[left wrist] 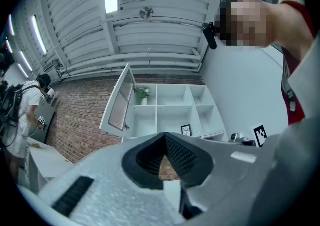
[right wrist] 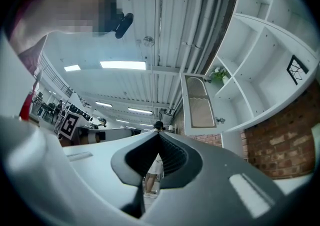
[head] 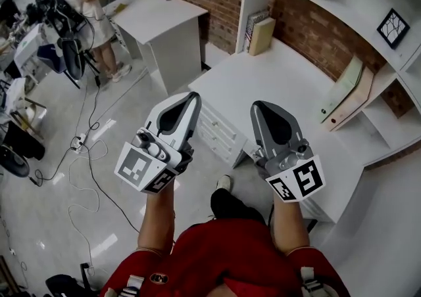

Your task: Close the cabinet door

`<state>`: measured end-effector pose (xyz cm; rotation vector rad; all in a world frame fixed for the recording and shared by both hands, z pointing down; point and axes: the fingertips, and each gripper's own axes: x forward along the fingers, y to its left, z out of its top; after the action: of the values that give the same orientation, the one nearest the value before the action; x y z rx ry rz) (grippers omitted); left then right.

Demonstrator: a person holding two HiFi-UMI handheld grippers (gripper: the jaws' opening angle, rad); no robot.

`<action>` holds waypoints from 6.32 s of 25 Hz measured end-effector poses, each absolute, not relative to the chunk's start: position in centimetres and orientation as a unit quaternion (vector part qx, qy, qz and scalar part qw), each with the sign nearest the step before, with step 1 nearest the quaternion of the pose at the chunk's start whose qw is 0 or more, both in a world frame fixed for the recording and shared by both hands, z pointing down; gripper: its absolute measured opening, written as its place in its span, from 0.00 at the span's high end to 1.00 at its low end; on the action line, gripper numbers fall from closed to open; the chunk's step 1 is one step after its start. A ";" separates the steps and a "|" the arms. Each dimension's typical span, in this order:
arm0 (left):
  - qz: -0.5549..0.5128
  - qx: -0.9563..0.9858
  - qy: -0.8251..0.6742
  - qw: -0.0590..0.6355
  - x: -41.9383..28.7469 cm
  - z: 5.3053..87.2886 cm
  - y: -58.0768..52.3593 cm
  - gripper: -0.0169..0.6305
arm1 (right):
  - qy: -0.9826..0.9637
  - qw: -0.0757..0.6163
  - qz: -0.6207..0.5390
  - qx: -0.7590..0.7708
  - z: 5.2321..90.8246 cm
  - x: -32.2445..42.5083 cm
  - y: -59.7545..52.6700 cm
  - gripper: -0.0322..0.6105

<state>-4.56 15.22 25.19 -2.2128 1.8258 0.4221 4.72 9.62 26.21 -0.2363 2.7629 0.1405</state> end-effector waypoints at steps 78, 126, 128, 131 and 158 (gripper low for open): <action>0.148 -0.861 0.455 0.172 -27.3 16.1 -15.4 0.76 | 0.940 0.159 0.090 -0.288 25.6 -13.7 -16.4 0.93; 0.124 -0.889 0.418 0.143 -8.6 16.6 -27.0 0.98 | 0.918 0.169 0.085 -0.347 26.2 -0.1 -20.3 0.93; 0.119 -0.889 0.420 0.138 -8.3 16.9 -27.7 0.97 | 0.918 0.171 0.084 -0.348 26.2 0.1 -20.4 0.93; 0.114 -0.888 0.425 0.131 -8.0 17.3 -28.7 0.98 | 0.917 0.172 0.082 -0.350 26.3 0.6 -20.6 0.93; 0.111 -0.878 0.448 0.123 -4.8 17.9 -35.5 0.97 | 0.915 0.170 0.072 -0.358 27.3 3.6 -25.3 0.93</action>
<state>-4.80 -35.46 17.89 -2.5616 1.3079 0.3239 3.59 -25.31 27.31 -1.0179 2.6004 0.2054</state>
